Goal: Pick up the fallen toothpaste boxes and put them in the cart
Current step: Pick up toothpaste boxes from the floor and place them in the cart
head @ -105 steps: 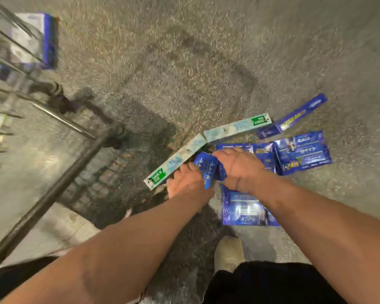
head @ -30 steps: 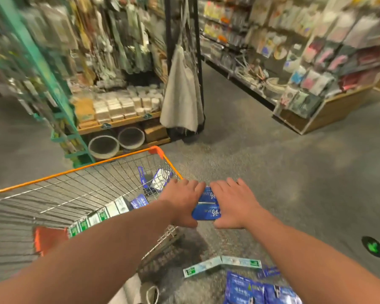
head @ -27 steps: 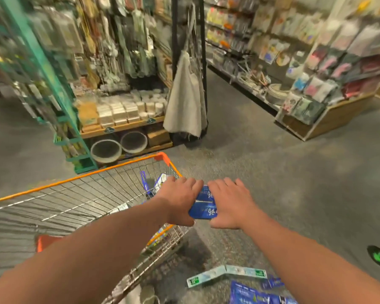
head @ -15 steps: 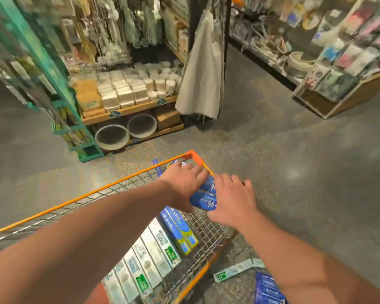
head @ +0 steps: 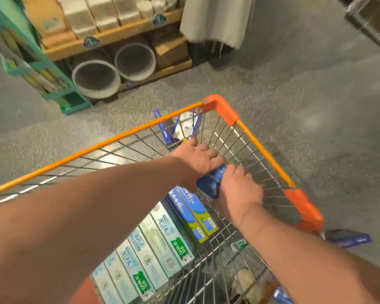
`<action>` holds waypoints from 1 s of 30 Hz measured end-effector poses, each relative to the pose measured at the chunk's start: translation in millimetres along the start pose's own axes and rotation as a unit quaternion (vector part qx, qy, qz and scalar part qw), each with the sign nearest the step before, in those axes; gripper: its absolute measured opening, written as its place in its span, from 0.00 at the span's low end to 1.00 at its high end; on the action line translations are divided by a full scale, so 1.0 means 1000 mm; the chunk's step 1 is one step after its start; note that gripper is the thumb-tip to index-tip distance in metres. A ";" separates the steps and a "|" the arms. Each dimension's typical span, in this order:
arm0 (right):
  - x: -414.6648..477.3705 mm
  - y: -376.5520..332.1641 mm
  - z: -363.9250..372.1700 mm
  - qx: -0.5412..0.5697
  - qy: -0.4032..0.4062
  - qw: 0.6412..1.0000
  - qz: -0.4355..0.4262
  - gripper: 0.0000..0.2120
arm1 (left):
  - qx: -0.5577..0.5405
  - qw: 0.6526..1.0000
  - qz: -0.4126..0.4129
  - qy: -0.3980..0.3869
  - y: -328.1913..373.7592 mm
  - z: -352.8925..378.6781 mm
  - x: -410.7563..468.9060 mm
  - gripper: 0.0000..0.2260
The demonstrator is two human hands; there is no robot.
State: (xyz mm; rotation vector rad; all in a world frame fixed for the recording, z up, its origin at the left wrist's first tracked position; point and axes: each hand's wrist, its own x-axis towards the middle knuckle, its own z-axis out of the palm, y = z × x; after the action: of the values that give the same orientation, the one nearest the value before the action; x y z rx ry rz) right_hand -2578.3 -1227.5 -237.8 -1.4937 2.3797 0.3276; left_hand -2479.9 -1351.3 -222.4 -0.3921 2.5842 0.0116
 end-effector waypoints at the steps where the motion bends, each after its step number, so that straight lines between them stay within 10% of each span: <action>1: 0.006 -0.001 0.011 0.003 -0.020 1.000 0.002 0.41 | 0.001 1.000 0.008 -0.006 0.001 0.013 0.011 0.51; 16: 0.058 -0.008 0.121 0.061 -0.174 0.978 0.096 0.44 | -0.007 0.993 0.118 -0.004 0.006 0.117 0.099 0.41; 30: 0.052 -0.004 0.129 0.057 -0.180 0.978 0.088 0.46 | -0.063 0.988 0.121 -0.073 0.005 0.128 0.111 0.56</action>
State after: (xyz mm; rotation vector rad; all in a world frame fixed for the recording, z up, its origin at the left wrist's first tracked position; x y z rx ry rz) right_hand -2578.2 -1226.4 -376.8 -1.0699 2.1986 0.4524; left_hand -2509.5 -1366.2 -388.7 -0.1150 2.4764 0.2801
